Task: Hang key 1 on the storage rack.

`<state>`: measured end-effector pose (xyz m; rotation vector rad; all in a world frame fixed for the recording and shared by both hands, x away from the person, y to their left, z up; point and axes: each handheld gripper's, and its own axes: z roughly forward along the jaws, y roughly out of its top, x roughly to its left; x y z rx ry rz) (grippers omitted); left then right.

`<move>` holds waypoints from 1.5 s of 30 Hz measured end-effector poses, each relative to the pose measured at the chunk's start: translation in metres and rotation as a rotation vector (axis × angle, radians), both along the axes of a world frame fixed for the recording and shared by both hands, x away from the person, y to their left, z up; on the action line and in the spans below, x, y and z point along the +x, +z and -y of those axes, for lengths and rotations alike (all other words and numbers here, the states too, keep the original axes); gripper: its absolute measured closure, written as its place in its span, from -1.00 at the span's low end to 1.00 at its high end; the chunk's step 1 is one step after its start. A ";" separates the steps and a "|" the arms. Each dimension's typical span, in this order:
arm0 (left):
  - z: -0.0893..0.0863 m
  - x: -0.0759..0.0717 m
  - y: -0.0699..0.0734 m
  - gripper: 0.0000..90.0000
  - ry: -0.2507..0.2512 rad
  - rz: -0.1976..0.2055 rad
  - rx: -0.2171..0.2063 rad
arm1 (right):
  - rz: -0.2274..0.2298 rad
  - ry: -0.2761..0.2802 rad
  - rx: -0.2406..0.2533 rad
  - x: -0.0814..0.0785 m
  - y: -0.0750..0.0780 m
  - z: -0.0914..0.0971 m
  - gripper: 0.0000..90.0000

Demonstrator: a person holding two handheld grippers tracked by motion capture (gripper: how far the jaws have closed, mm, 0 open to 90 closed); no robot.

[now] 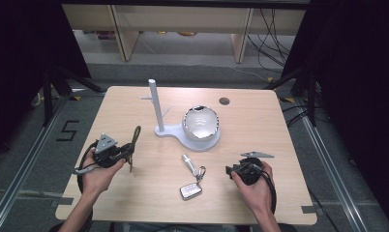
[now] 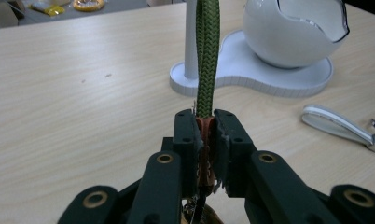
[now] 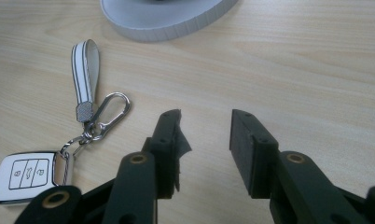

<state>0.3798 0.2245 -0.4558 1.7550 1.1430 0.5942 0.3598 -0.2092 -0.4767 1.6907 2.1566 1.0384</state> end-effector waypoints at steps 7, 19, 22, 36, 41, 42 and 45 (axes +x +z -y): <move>0.005 0.008 0.005 0.76 0.016 0.056 -0.017 | 0.009 -0.012 -0.014 0.000 0.001 0.000 0.41; 0.004 0.011 0.008 0.76 0.046 0.102 -0.024 | 0.043 0.007 -0.025 0.001 0.000 0.001 0.41; 0.003 0.011 0.010 0.76 0.054 0.120 -0.029 | 0.045 0.018 -0.007 0.000 0.000 0.001 0.41; 0.005 0.015 0.021 0.76 0.091 0.181 -0.046 | 0.049 0.008 -0.017 0.000 0.000 0.000 0.39; 0.005 0.016 0.024 0.76 0.102 0.211 -0.054 | 0.068 0.026 -0.009 0.000 0.000 0.001 0.39; 0.005 0.016 0.024 0.76 0.100 0.212 -0.054 | 0.072 0.023 -0.012 0.000 0.000 0.001 0.40; 0.005 0.018 0.025 0.76 0.104 0.224 -0.056 | 0.076 0.026 -0.012 0.000 0.000 0.001 0.40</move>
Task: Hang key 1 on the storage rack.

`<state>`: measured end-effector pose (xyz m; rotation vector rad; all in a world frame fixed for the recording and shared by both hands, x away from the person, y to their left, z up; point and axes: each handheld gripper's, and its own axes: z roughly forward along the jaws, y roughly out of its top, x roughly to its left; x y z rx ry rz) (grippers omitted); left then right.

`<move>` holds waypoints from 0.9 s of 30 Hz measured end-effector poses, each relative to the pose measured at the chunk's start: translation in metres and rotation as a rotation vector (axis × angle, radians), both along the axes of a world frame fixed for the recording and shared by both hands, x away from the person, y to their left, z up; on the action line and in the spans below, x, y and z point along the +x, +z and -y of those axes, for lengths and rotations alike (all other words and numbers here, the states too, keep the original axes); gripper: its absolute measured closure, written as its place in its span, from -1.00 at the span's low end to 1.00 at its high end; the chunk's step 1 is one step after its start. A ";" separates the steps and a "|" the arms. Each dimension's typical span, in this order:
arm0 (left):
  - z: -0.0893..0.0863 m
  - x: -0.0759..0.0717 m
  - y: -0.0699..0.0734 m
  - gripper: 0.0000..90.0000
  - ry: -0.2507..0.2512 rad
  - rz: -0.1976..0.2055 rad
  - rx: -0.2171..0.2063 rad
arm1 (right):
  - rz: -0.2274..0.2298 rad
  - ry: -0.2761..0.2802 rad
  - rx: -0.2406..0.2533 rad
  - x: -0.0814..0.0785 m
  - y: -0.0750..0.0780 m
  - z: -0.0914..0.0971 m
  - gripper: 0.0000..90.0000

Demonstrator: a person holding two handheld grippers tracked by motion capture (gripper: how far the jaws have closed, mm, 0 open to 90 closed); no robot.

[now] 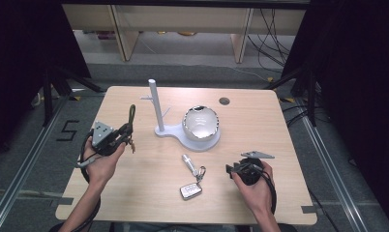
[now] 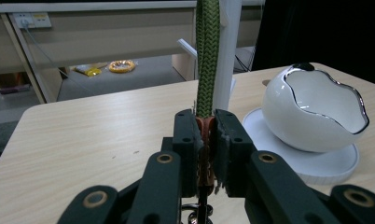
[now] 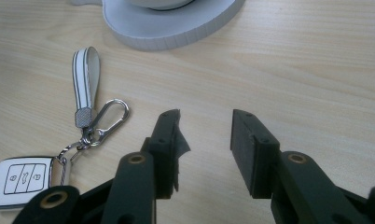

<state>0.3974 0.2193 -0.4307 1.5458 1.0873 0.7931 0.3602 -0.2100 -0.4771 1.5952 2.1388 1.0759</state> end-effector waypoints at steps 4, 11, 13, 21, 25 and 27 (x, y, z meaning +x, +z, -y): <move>0.000 0.002 0.002 0.76 0.004 0.015 0.005 | 0.006 -0.016 -0.002 0.000 -0.001 -0.002 0.40; 0.004 0.006 0.007 0.76 0.013 0.025 0.003 | 0.006 -0.019 -0.005 -0.001 0.000 -0.002 0.39; 0.005 0.008 0.008 0.76 0.013 0.029 0.011 | 0.002 -0.020 -0.007 -0.001 0.001 -0.002 0.39; 0.009 0.014 0.012 0.76 0.024 0.037 0.027 | 0.014 -0.014 -0.010 0.000 0.000 -0.001 0.39; 0.010 0.019 0.012 0.76 0.031 0.037 0.036 | 0.014 -0.014 -0.010 0.000 0.000 -0.001 0.39; 0.010 0.021 0.012 0.76 0.035 0.033 0.041 | 0.015 -0.014 -0.005 -0.001 0.000 -0.001 0.39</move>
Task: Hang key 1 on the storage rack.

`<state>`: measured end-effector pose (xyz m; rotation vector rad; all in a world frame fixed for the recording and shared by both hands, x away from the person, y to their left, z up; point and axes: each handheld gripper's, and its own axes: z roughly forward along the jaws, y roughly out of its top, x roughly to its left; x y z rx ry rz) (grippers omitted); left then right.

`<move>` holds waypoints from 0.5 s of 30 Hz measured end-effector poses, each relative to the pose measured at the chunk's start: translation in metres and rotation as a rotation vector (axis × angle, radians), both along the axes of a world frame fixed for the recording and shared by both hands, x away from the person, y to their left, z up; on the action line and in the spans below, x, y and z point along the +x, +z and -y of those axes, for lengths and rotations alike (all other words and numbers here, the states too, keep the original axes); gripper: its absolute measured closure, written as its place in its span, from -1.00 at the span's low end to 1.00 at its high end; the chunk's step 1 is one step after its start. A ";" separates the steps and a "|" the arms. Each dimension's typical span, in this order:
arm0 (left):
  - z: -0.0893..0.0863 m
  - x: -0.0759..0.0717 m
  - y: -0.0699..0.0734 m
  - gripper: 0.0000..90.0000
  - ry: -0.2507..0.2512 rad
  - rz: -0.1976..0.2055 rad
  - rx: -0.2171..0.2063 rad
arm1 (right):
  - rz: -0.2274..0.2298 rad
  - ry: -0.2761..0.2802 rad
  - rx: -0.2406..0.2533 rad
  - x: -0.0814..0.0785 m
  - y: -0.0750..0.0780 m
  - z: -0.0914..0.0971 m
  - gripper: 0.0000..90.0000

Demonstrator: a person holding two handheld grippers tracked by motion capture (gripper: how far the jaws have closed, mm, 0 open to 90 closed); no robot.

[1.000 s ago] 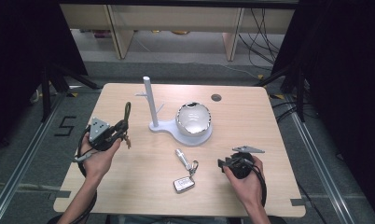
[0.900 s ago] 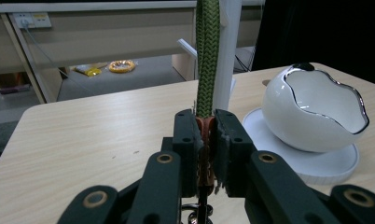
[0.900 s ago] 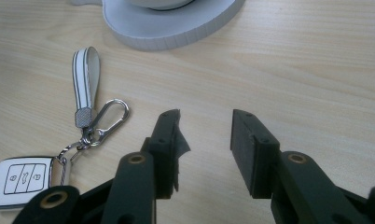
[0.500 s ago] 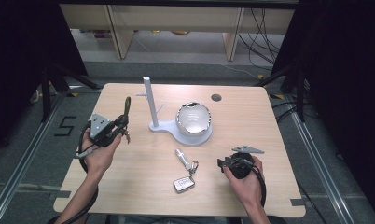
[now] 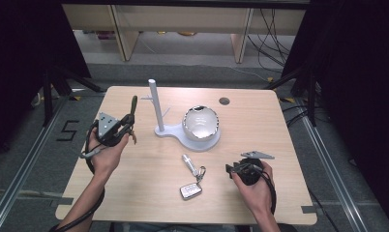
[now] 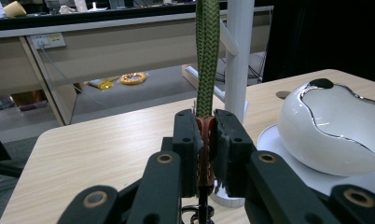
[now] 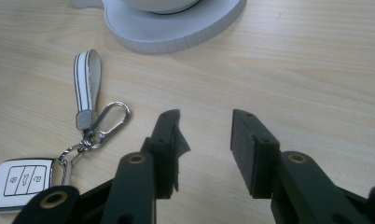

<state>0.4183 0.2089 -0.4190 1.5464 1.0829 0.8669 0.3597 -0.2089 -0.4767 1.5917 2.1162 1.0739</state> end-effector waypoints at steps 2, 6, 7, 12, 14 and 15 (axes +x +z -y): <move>0.000 0.002 -0.001 0.76 0.003 -0.001 0.007 | 0.004 -0.001 0.000 0.000 -0.001 0.000 0.39; 0.001 0.005 -0.002 0.76 0.009 -0.003 0.020 | -0.001 0.001 -0.001 0.000 -0.001 0.000 0.39; 0.001 0.006 -0.002 0.76 0.009 -0.003 0.018 | -0.004 0.018 0.010 0.000 0.000 0.001 0.39; 0.002 0.008 -0.001 0.76 0.012 -0.002 0.026 | -0.007 0.005 0.004 0.000 0.001 0.001 0.39; 0.003 0.009 0.000 0.76 0.011 0.001 0.036 | -0.004 0.009 0.009 0.000 0.000 0.001 0.39; 0.003 0.009 0.000 0.76 0.011 0.001 0.037 | -0.005 0.007 0.005 0.000 0.000 0.000 0.39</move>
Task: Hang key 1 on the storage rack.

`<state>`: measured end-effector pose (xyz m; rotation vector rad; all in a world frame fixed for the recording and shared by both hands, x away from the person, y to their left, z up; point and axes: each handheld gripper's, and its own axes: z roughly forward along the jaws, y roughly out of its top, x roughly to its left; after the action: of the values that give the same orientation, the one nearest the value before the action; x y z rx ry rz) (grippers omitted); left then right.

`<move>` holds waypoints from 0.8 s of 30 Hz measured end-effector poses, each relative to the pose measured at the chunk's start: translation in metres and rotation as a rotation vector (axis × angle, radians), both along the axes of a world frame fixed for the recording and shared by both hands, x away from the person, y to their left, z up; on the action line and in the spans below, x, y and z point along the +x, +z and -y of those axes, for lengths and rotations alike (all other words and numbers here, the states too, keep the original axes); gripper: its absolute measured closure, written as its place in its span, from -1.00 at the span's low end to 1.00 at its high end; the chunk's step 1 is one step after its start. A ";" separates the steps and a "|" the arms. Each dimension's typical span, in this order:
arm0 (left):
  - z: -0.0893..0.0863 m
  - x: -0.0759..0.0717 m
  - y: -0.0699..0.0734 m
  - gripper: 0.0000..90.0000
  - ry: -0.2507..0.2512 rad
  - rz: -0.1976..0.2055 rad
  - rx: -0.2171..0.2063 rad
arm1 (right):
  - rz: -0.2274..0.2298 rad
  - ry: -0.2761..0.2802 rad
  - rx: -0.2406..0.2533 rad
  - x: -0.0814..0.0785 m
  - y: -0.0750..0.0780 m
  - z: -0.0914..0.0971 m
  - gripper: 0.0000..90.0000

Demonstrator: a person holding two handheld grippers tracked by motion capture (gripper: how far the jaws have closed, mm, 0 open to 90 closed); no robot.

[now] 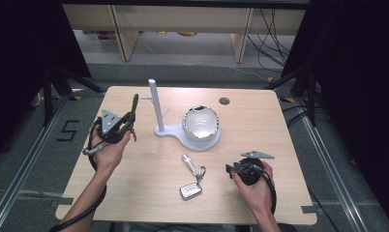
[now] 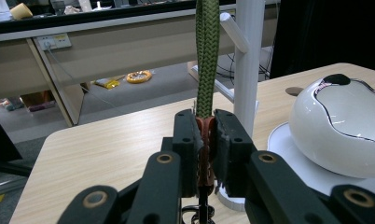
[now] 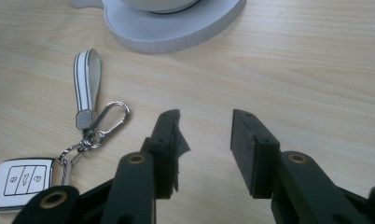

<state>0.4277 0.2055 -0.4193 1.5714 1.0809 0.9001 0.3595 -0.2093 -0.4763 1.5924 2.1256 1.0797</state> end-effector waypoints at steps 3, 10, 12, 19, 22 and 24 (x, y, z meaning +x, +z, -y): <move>0.002 0.002 -0.001 0.76 0.001 -0.004 0.006 | -0.001 -0.001 0.004 0.000 -0.001 0.000 0.39; 0.005 0.006 -0.003 0.76 -0.002 -0.008 0.022 | 0.002 0.004 -0.007 0.000 0.000 0.001 0.39; 0.006 0.007 -0.003 0.76 0.000 -0.003 0.026 | -0.002 -0.006 -0.004 0.000 0.000 0.000 0.39; 0.010 0.008 -0.001 0.75 -0.004 0.002 0.041 | 0.000 0.002 0.000 0.000 0.000 0.000 0.39; 0.011 0.008 -0.001 0.75 -0.006 0.003 0.055 | 0.001 -0.003 -0.001 0.000 0.000 0.000 0.39; 0.012 0.008 -0.001 0.75 -0.007 0.005 0.054 | 0.000 -0.005 0.002 0.000 0.000 0.000 0.39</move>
<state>0.4361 0.1934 -0.4206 1.6159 1.0550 0.9352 0.3599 -0.2092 -0.4764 1.5981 2.1195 1.0807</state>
